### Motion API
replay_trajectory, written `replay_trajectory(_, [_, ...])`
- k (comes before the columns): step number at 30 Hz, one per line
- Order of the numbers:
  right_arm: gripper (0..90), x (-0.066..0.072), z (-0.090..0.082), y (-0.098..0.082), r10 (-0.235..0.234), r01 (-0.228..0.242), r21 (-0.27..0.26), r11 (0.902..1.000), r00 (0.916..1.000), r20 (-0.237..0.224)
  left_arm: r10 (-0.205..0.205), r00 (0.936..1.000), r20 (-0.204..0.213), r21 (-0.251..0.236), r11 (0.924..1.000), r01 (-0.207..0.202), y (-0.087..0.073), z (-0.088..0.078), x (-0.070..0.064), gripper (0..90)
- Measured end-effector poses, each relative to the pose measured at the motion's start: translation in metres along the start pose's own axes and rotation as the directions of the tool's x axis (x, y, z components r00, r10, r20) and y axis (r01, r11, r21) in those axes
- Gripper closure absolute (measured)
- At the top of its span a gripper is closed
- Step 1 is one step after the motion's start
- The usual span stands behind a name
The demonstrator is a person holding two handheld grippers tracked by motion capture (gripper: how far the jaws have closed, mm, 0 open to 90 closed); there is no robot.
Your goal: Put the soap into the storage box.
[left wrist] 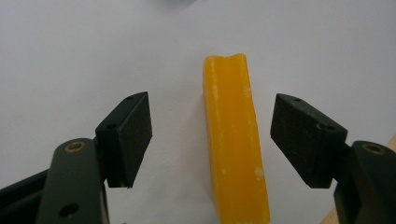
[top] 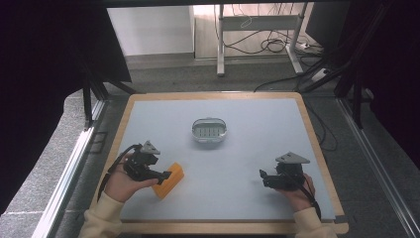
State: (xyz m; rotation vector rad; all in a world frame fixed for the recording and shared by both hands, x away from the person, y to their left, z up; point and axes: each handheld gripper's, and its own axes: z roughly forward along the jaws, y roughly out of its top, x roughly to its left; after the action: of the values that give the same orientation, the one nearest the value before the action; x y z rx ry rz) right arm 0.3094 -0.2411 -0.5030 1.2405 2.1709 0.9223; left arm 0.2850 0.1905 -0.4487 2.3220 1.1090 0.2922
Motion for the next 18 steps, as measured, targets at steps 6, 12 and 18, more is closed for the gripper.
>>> replay_trajectory(6, [14.4, -0.001, 0.001, -0.001, -0.002, 0.002, 0.009, 1.0000, 0.9999, 0.010, 0.008, 1.0000, 0.001, 0.036, 0.9993, -0.008, 0.004, 0.013, -0.007, 29.9])
replay_trajectory(12, [14.7, 0.000, 0.001, -0.001, -0.016, 0.016, 0.007, 0.9998, 0.9998, 0.007, 0.024, 0.9997, -0.007, 0.085, 0.9961, -0.023, 0.005, 0.028, -0.011, 31.1])
replay_trajectory(18, [15.5, 0.001, 0.002, -0.001, -0.035, 0.034, 0.013, 0.9993, 0.9994, 0.006, 0.032, 0.9994, -0.016, 0.132, 0.9908, -0.030, 0.004, 0.041, -0.013, 32.8])
